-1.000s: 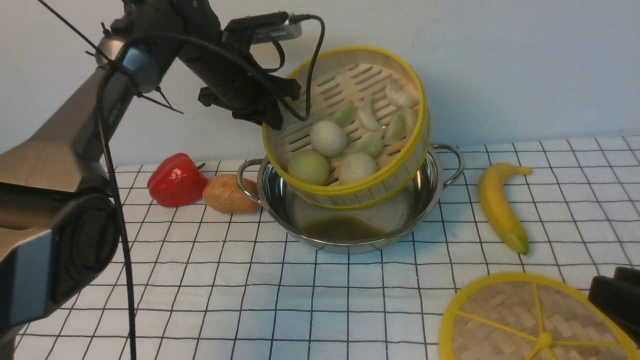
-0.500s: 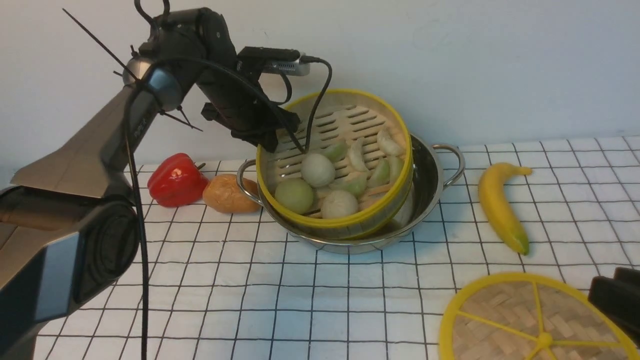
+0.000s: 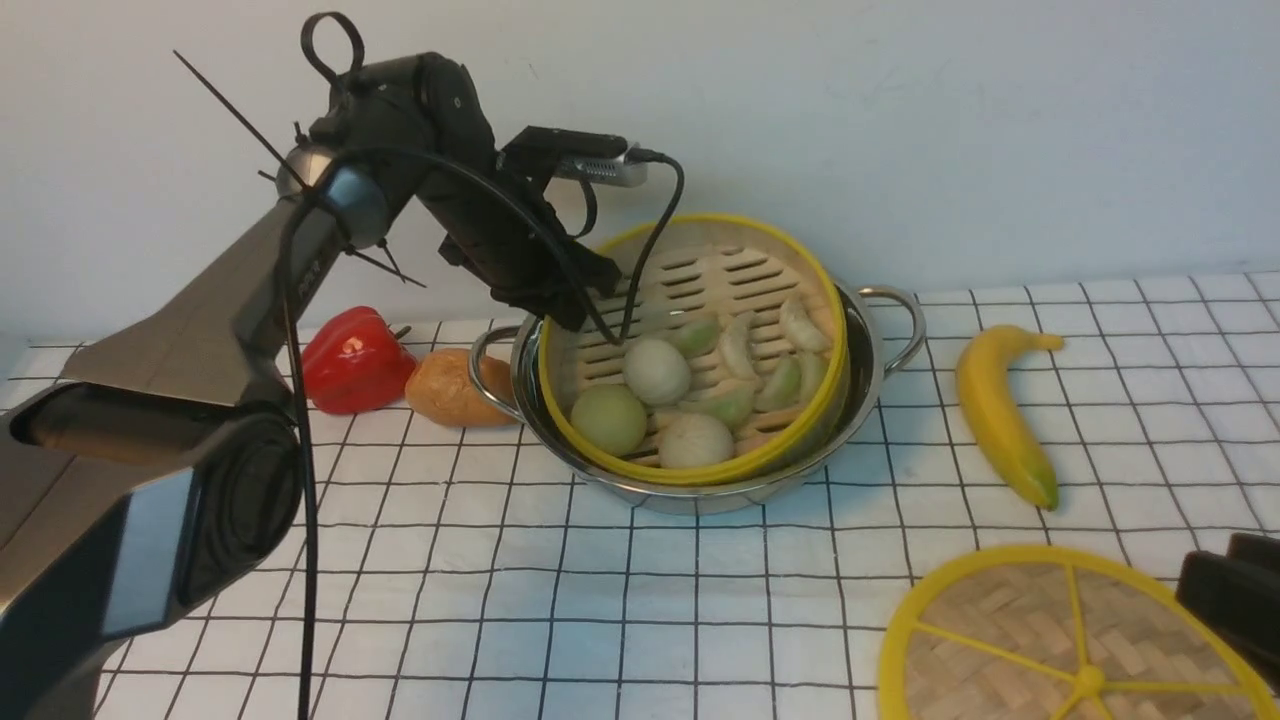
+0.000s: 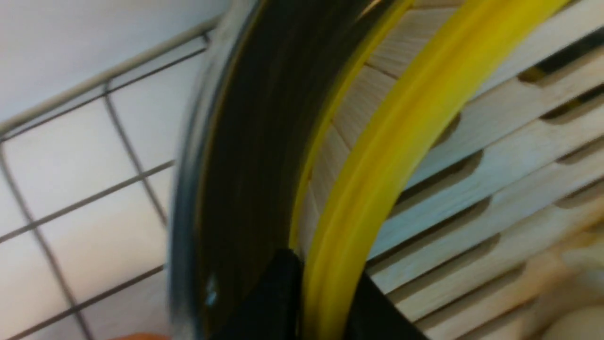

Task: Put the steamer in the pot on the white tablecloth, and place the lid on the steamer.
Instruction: 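Place the bamboo steamer basket with dumplings into the steel pot with the left gripper, then move the gripper down to the bamboo steamer lid and grasp its center knob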

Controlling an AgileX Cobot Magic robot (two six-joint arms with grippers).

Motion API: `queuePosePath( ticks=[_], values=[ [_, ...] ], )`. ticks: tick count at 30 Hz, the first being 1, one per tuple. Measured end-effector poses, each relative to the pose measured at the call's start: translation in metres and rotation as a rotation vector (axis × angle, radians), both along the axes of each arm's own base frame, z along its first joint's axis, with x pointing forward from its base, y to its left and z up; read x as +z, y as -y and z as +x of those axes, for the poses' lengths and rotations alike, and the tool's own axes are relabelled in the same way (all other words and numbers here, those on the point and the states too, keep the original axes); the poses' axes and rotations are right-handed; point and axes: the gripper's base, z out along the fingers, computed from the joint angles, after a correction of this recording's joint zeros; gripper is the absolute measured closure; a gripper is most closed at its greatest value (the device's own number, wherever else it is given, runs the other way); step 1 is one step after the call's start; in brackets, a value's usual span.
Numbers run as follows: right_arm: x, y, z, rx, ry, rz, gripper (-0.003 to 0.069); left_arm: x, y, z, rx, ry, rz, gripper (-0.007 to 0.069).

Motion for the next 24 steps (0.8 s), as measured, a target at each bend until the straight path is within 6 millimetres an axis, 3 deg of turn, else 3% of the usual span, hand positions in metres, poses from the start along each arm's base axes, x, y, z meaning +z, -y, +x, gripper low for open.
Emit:
queuePosePath(
  ticks=[3, 4, 8, 14, 19, 21, 23, 24],
  values=[
    [0.0, 0.0, 0.0, 0.0, 0.0, 0.0, 0.0419, 0.002, 0.003, 0.0, -0.022, 0.005, -0.025, 0.0457],
    [0.0, 0.0, 0.0, 0.0, 0.0, 0.0, 0.0419, 0.002, 0.003, -0.001, -0.033, 0.005, -0.028, 0.0388],
    [0.0, 0.0, 0.0, 0.0, 0.0, 0.0, 0.0419, 0.001, 0.003, -0.001, -0.035, 0.003, -0.024, 0.0243],
    [0.0, 0.0, 0.0, 0.0, 0.0, 0.0, 0.0419, 0.013, -0.001, -0.001, 0.017, 0.026, 0.012, 0.0104],
    [0.0, 0.0, 0.0, 0.0, 0.001, 0.0, 0.0419, 0.052, -0.001, -0.003, 0.047, 0.11, -0.025, 0.008],
    [0.001, 0.0, 0.0, -0.001, 0.013, 0.001, 0.0419, 0.092, -0.002, -0.01, 0.068, 0.192, -0.063, 0.0082],
    [0.002, 0.0, 0.001, -0.001, 0.024, -0.004, 0.0419, 0.108, -0.003, -0.014, 0.076, 0.227, -0.077, 0.0089],
    [0.003, 0.001, 0.001, -0.001, 0.044, -0.017, 0.0419, 0.132, -0.005, -0.023, 0.086, 0.271, -0.094, 0.0102]
  ],
)
